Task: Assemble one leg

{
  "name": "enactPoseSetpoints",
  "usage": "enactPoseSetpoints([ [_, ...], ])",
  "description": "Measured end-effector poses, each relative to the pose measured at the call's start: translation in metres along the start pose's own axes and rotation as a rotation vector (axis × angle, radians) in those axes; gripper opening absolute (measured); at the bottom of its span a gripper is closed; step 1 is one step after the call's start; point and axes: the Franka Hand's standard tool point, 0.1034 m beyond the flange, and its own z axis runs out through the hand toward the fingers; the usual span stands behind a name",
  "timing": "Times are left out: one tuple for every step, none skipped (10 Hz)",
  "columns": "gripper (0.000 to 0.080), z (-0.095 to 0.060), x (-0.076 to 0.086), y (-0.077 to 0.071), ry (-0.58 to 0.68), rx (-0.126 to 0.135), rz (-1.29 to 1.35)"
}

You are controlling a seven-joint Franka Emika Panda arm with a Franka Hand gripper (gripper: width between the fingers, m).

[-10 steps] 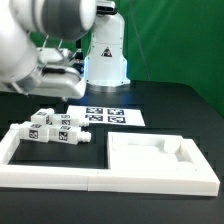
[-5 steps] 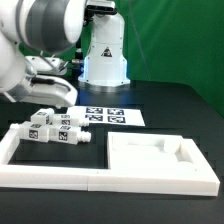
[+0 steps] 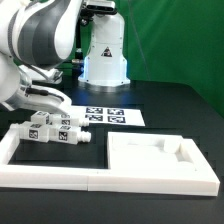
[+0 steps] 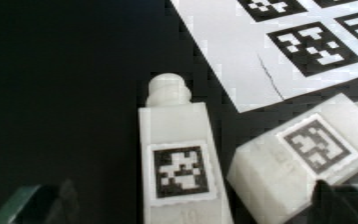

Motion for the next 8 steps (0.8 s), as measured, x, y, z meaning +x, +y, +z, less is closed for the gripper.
enactPoseSetpoints([
  [0.0648,0.002,0.002,0.002,-0.002,0.001,0.0],
  [0.0648,0.009,0.006,0.008,-0.013,0.005,0.008],
  [0.0648,0.01,0.01,0.012,-0.016,0.006,0.008],
  [0.0648,0.012,0.012,0.013,-0.015,0.005,0.009],
  [0.0648,0.014,0.014,0.013,-0.01,0.002,0.01],
  [0.0648,0.015,0.014,0.013,-0.012,0.002,0.009],
  [0.0648,0.016,0.014,0.012,-0.013,0.0,0.008],
  [0.0648,0.019,0.015,0.011,-0.019,-0.001,0.008],
])
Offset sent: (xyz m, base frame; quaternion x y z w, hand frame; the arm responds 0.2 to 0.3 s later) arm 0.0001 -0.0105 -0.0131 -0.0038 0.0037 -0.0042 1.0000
